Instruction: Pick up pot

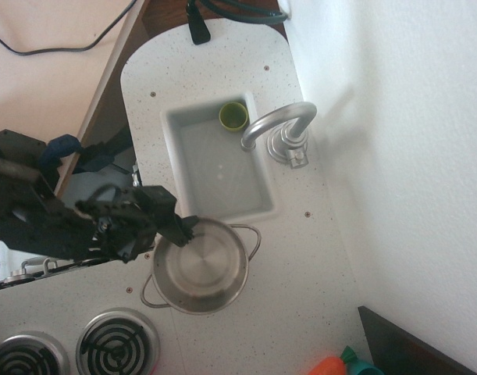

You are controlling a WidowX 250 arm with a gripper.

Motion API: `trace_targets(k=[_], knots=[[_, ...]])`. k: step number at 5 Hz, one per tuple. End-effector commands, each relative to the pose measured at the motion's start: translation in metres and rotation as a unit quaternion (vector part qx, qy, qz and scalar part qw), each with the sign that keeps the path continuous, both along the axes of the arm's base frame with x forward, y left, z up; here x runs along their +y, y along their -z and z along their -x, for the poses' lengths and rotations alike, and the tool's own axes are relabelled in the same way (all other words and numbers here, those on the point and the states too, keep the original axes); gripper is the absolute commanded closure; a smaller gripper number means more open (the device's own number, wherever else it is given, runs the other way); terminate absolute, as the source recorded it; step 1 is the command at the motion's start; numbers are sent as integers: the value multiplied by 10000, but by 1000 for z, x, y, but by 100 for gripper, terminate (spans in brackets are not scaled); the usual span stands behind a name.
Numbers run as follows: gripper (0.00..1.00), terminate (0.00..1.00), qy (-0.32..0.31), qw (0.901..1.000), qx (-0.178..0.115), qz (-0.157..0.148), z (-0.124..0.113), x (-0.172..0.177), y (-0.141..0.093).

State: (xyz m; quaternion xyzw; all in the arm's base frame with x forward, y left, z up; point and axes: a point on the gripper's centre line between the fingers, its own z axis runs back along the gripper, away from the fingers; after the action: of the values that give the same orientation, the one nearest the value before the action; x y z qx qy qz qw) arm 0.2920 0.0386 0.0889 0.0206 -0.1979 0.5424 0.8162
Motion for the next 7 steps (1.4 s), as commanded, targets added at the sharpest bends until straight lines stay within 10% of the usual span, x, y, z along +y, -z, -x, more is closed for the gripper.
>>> trace_targets(k=[1,2,3,7], knots=[[0,0,393,9988,-180,-234,3,-10,17],[0,0,715,9961,-388,-326,-1,-16,14],[100,0,732,9913,-990,-457,-2,-15,11],[100,0,927,9854,-1303,-587,0,-35,-7]])
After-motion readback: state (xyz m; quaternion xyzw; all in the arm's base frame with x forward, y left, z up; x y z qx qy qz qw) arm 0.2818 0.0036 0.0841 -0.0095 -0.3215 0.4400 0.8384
